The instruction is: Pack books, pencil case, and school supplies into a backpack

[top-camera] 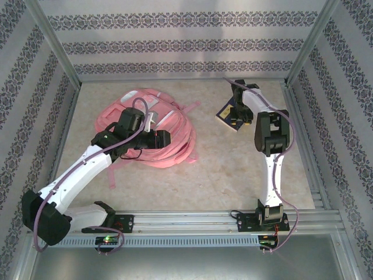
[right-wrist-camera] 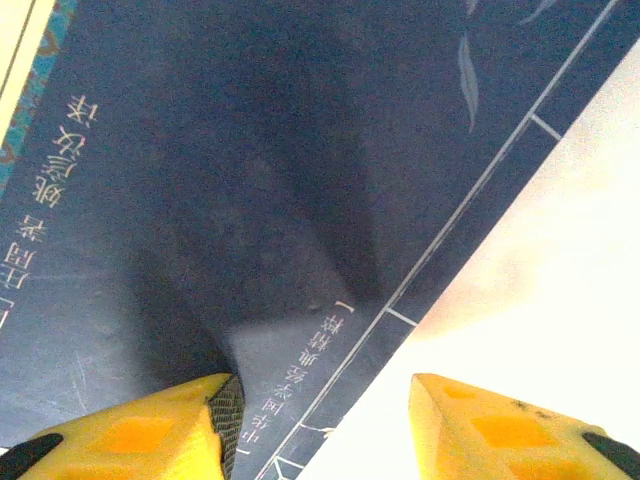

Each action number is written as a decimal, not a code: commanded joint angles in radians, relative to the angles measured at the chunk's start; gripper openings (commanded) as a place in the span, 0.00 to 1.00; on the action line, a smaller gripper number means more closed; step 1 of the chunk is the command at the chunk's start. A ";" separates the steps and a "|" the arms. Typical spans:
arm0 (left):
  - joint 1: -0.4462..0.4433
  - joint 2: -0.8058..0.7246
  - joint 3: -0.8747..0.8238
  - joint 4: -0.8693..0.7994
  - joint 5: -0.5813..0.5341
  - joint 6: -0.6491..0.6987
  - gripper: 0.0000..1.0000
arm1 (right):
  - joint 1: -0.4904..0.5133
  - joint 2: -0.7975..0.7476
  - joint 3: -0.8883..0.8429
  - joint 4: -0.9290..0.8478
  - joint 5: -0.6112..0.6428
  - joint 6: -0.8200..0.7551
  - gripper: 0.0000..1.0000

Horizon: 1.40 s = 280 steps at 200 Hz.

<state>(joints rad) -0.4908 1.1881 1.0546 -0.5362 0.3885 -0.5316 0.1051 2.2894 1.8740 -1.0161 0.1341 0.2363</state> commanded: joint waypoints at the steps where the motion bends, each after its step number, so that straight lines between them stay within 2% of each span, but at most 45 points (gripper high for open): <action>1: -0.005 -0.032 -0.015 0.050 0.000 0.015 0.64 | 0.023 -0.027 -0.114 -0.128 -0.017 -0.010 0.49; 58: -0.005 -0.051 -0.013 0.071 0.003 0.006 0.63 | 0.155 -0.185 -0.399 -0.063 -0.015 0.041 0.49; 113: -0.008 -0.043 -0.023 0.087 0.005 -0.017 0.63 | 0.270 -0.389 -0.705 0.057 -0.123 0.192 0.48; 167: -0.054 0.093 0.036 0.074 0.024 0.001 0.62 | 0.465 -0.638 -1.031 0.109 -0.253 0.294 0.48; 176: -0.066 0.128 0.048 0.074 0.029 0.002 0.61 | 0.494 -0.689 -1.031 0.076 -0.209 0.315 0.50; 190: -0.094 0.184 0.077 0.073 0.027 0.010 0.60 | 0.460 -0.784 -1.038 0.079 -0.273 0.325 0.49; 222: -0.177 0.343 0.169 0.096 0.012 0.033 0.60 | 0.272 -0.942 -1.024 0.115 -0.324 0.363 0.49; 250: -0.248 0.501 0.284 0.098 0.018 0.055 0.60 | 0.109 -1.087 -1.116 0.228 -0.350 0.483 0.51; 280: -0.287 0.653 0.378 0.107 0.035 0.065 0.61 | -0.013 -1.178 -1.238 0.370 -0.411 0.601 0.52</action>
<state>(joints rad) -0.7509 1.7550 1.3659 -0.4564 0.4023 -0.5041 0.1589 1.1507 0.7185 -0.7597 -0.2043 0.7021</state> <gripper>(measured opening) 0.608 0.521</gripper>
